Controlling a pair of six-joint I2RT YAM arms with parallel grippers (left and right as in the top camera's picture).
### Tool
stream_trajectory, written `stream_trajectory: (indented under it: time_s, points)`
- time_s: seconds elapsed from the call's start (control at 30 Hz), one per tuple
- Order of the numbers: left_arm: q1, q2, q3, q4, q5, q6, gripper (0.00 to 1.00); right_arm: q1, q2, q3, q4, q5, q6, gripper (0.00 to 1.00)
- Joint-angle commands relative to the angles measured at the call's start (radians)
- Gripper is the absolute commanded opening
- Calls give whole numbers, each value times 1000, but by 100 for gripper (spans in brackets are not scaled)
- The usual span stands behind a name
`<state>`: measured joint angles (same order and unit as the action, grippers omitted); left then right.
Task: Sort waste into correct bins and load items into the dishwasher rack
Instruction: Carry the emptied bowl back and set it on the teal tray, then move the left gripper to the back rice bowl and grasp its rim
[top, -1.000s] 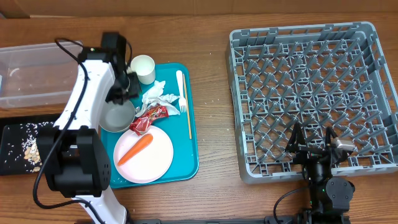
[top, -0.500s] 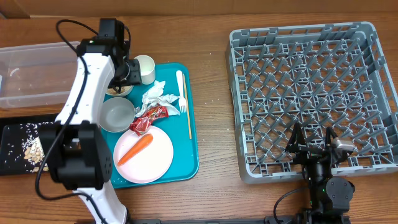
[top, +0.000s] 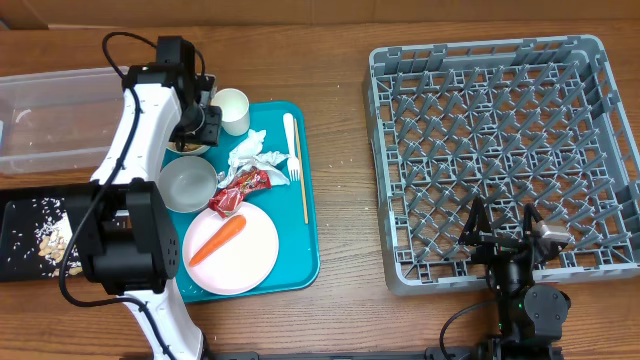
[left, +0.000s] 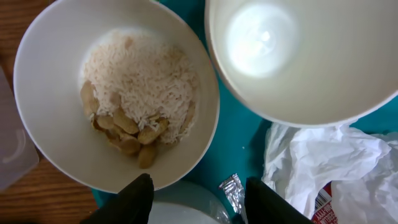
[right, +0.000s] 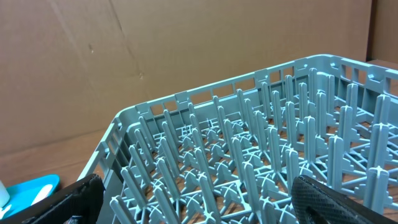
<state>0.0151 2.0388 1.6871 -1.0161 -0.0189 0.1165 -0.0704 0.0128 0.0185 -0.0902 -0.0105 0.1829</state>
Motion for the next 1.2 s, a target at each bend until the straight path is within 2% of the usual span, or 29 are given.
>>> stream_trajectory:
  time_s: [0.0,0.17,0.67,0.87,1.17]
  points:
    - [9,2,-17,3,13,64,49,5,-10,-10,6,10,-1,100]
    - [14,2,-35,0,12,71,47,5,-10,-10,6,10,-1,100]
    - [25,2,-36,-8,11,71,48,5,-10,-10,6,10,-1,100]
    - [58,2,-36,-8,20,70,44,5,-10,-10,6,10,-1,100]
    - [83,2,-53,-20,50,124,50,5,-10,-10,6,10,-1,100]
